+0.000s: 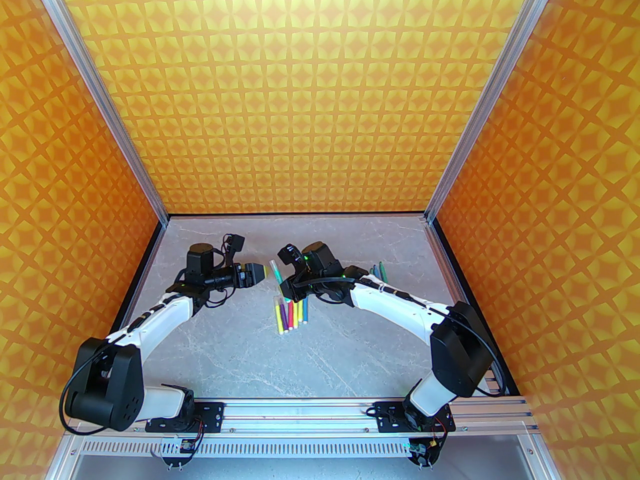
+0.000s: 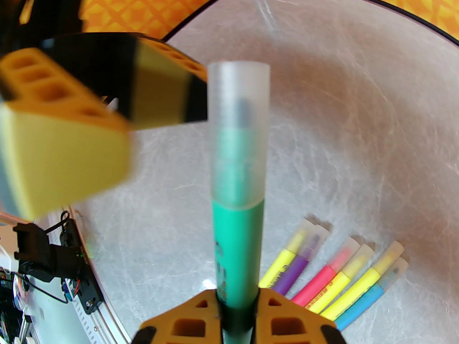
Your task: Open the pen caps
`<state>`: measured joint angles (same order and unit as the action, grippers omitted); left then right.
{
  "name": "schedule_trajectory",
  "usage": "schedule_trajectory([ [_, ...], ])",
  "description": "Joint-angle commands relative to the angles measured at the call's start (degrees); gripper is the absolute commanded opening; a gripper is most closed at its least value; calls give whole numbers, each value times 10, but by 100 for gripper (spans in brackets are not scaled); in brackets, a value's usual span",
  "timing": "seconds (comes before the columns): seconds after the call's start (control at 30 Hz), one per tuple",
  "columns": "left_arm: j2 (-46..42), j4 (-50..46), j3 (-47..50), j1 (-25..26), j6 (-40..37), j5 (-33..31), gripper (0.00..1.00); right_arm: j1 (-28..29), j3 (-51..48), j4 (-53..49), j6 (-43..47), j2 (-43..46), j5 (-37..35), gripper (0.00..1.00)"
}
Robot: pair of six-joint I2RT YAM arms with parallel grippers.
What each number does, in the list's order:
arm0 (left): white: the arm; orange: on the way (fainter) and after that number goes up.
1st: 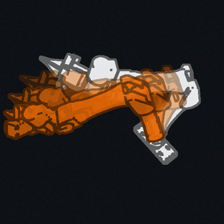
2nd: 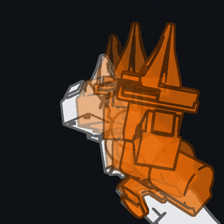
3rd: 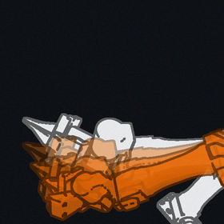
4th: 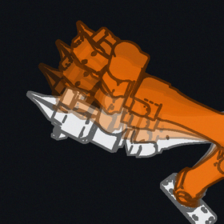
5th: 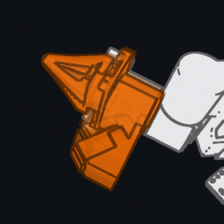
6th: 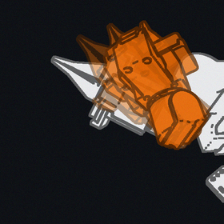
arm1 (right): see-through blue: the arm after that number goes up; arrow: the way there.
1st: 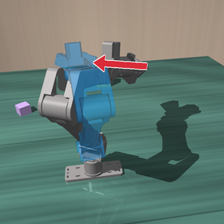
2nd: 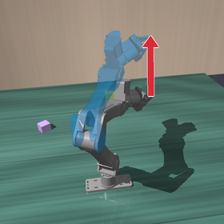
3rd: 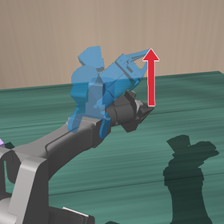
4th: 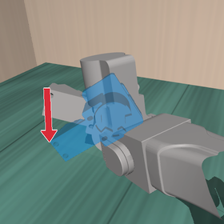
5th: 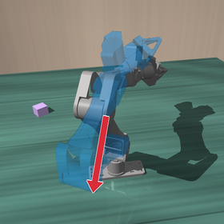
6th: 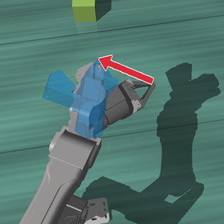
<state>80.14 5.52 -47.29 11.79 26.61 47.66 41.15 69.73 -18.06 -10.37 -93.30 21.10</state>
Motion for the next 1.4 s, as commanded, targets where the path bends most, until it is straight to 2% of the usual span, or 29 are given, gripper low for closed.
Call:
schedule_trajectory([
  [0.0,7,31,-27,6,9,14,73,5,-2,11,13,16,18,0],
  [0.63,16,5,-57,32,0,19,57,15,0,23,24,19,19,0],
  [0.97,10,2,-63,38,9,19,40,15,-3,29,26,17,11,0],
  [1.23,9,15,-61,43,24,23,19,15,-11,40,29,25,-3,0],
  [1.37,5,19,-61,45,32,23,13,15,-24,57,29,28,-5,23],
])
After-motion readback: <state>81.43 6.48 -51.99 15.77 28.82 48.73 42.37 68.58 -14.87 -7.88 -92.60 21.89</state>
